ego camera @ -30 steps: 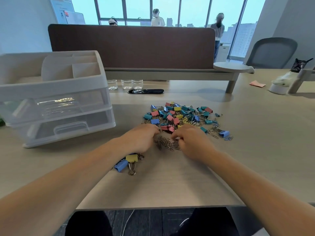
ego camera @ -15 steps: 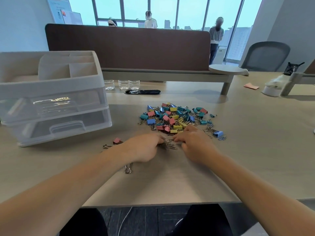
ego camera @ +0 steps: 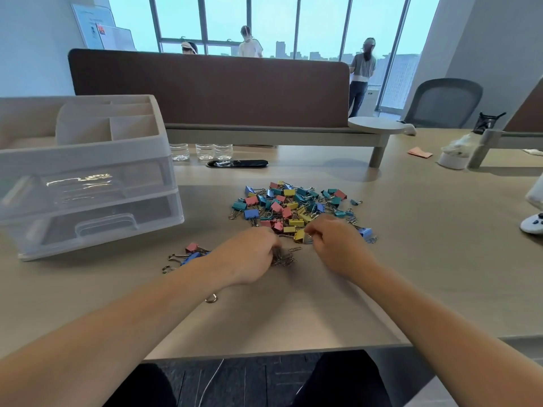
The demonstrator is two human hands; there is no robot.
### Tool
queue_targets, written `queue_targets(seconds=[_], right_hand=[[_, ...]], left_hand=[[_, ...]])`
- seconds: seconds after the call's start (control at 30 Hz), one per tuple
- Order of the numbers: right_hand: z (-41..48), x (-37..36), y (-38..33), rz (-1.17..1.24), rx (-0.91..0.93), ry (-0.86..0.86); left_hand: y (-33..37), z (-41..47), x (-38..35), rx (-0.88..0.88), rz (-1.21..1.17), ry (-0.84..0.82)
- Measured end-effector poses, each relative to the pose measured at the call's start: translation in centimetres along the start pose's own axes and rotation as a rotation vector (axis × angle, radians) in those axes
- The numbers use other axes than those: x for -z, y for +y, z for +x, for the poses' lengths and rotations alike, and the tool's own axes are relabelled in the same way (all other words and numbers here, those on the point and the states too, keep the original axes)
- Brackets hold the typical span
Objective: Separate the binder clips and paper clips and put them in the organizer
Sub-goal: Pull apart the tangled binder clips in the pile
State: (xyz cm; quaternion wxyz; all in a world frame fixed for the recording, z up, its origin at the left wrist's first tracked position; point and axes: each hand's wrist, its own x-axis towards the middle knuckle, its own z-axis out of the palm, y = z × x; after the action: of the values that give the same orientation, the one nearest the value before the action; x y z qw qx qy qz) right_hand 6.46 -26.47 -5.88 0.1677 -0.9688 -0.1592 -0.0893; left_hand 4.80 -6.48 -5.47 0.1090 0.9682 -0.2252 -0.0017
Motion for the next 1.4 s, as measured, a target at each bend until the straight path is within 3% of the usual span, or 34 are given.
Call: queue_targets(seconds=[0.2, 0.37, 0.53, 0.7, 1.03, 1.23, 1.4], right_hand=[[2.2, 0.0, 0.4, -0.138, -0.001, -0.105], [3.2, -0.5, 0.2, -0.175, 0.014, -0.11], [3.2, 0.1, 0.4, -0.034, 0.04, -0.072], [3.4, 0.8, 0.4, 0.194, -0.014, -0.048], [4.9, 0.8, -0.4, 0.393, -0.194, 0.019], [5.9, 0.6, 0.0, 0.309, -0.179, 0.056], [6.1, 0.8, -0.7, 0.119, -0.079, -0.102]], left_hand=[[-0.4, 2.6, 1.3, 0.046, -0.063, 0.169], [-1.3, 4.9, 2.5, 0.095, -0.034, 0.091], [-1.8, 6.0, 2.1, 0.09, 0.027, 0.041], [-1.9, 6.2, 1.8, 0.055, 0.018, 0.093], [-3.4, 6.5, 1.2, 0.086, 0.021, 0.275], [-3.8, 6.4, 1.7, 0.09, -0.103, 0.336], [-3.1, 6.3, 2.1, 0.109, -0.123, 0.178]])
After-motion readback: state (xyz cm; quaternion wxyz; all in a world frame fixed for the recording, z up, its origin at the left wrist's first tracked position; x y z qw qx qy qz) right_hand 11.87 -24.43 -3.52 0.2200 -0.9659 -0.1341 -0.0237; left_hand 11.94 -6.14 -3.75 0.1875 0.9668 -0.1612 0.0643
